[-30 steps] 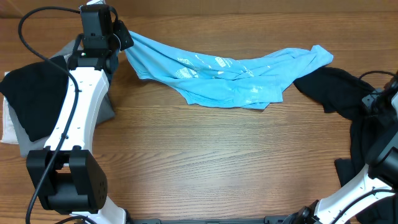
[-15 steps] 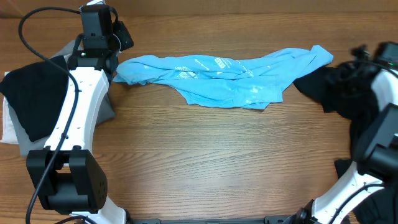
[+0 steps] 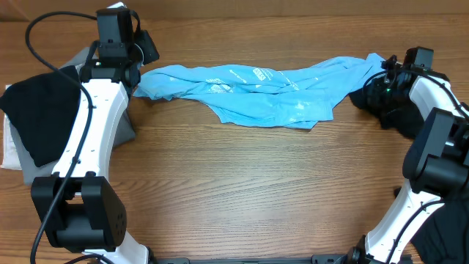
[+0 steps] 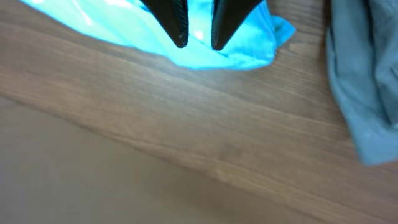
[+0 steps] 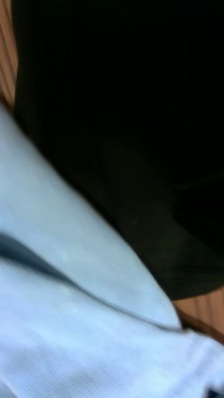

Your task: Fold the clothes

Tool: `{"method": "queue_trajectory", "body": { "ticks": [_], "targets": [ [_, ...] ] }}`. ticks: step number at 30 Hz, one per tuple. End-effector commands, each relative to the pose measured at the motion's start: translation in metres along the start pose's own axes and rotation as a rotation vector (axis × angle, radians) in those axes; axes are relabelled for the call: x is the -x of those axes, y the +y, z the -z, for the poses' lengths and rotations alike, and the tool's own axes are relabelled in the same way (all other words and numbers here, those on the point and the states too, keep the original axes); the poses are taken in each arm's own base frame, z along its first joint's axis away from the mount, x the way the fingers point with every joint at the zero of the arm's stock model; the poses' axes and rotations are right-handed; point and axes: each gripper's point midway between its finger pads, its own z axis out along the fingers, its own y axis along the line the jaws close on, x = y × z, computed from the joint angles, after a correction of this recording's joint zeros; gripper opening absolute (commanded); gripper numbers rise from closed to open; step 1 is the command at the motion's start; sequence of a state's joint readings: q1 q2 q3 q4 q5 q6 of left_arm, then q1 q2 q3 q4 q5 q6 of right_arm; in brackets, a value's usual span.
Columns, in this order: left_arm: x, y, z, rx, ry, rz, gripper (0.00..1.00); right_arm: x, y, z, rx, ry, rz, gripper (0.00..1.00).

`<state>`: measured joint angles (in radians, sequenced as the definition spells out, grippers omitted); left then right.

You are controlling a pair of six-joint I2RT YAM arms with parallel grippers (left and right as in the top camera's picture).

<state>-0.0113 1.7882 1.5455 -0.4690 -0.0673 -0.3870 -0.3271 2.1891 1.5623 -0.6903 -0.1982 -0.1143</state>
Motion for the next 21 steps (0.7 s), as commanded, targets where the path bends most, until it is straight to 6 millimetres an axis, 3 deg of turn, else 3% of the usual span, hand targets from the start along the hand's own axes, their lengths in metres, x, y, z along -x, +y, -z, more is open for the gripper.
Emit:
{"method": "queue_trajectory", "body": {
  "ticks": [1, 3, 6, 9, 11, 14, 17, 21],
  "targets": [
    [-0.006, -0.014, -0.001, -0.063, 0.044, -0.021, 0.24, -0.016, -0.072, -0.016, -0.249, 0.034, -0.171, 0.19],
    [-0.016, -0.023, 0.000, -0.082, 0.076, -0.035, 0.26, -0.013, -0.100, -0.008, -0.319, 0.000, -0.285, 0.24],
    [-0.034, -0.040, 0.003, -0.105, 0.124, -0.065, 0.33, -0.011, -0.132, 0.006, -0.344, -0.041, -0.455, 0.48],
    [-0.054, -0.064, 0.007, -0.132, 0.170, -0.108, 0.39, -0.005, -0.154, 0.024, -0.268, -0.071, -0.604, 0.51],
    [-0.071, -0.081, 0.011, -0.153, 0.205, -0.142, 0.48, 0.006, -0.153, 0.036, -0.160, -0.090, -0.627, 0.59],
    [-0.096, -0.099, 0.015, -0.169, 0.261, -0.182, 0.53, 0.021, -0.146, 0.056, -0.069, -0.106, -0.609, 0.65],
    [-0.135, -0.112, 0.009, -0.146, 0.367, -0.137, 0.57, 0.041, -0.127, 0.087, -0.031, -0.130, -0.532, 0.71],
    [-0.184, -0.117, -0.002, -0.115, 0.514, -0.095, 0.61, 0.055, -0.096, 0.114, -0.007, -0.143, -0.469, 0.75]
  ]
}}
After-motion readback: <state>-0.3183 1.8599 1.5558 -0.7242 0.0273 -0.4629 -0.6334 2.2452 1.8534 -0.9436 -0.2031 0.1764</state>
